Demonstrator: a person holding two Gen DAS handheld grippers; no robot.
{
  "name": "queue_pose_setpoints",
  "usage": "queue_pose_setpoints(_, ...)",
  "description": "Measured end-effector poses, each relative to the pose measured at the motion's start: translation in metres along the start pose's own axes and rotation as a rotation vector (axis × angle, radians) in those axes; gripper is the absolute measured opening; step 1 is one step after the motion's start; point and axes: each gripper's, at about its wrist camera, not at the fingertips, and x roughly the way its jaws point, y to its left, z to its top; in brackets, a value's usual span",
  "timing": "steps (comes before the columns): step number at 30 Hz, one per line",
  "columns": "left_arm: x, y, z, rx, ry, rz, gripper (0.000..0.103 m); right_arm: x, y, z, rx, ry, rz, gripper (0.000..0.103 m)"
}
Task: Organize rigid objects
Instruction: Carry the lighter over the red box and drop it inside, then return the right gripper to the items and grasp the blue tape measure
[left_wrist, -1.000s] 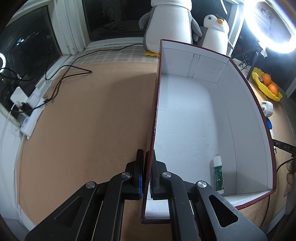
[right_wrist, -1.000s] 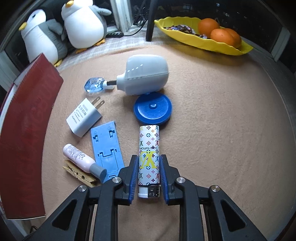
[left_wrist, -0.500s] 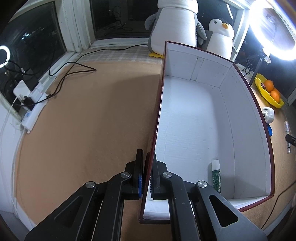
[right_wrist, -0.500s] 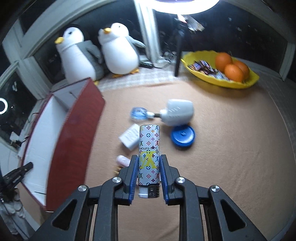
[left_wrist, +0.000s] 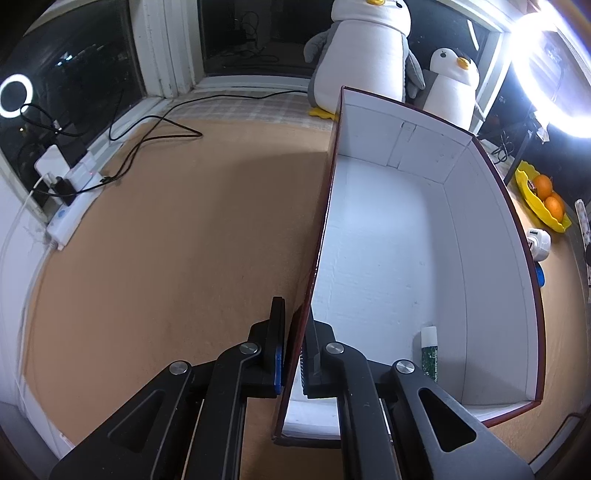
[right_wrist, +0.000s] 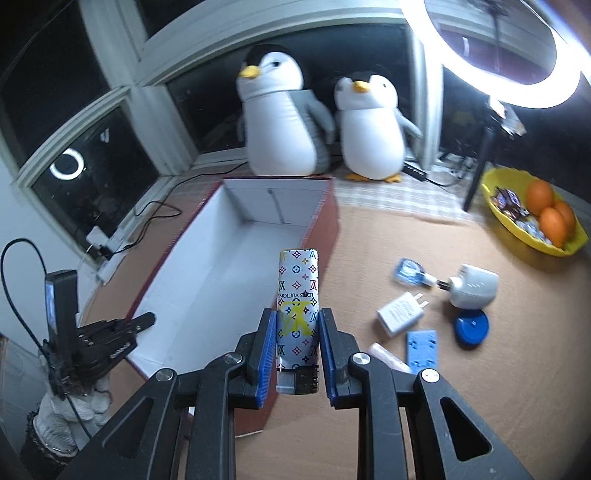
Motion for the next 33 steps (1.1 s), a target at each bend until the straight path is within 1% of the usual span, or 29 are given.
queue_pose_setpoints(8, 0.0, 0.001, -0.001, -0.025, -0.005, 0.009, 0.006, 0.016, 0.04, 0.006, -0.084, 0.027, 0.077, 0.021)
queue_pose_setpoints(15, 0.0, 0.0, -0.001, -0.037, -0.007, 0.013, 0.006, 0.032, 0.061, 0.007, -0.126, 0.054, 0.105, 0.021)
queue_pose_setpoints(25, -0.001, 0.002, -0.002, -0.036, -0.008, 0.014, 0.006, 0.04, 0.07, 0.006, -0.152, 0.063, 0.111, 0.021)
queue_pose_setpoints(27, 0.0, 0.003, -0.002, -0.034, -0.008, 0.014, 0.006, 0.038, 0.07, 0.007, -0.147, 0.057, 0.112, 0.024)
queue_pose_setpoints(33, 0.0, 0.003, -0.001, -0.015, -0.006, 0.015, 0.006, 0.033, 0.063, 0.01, -0.114, 0.036, 0.098, 0.025)
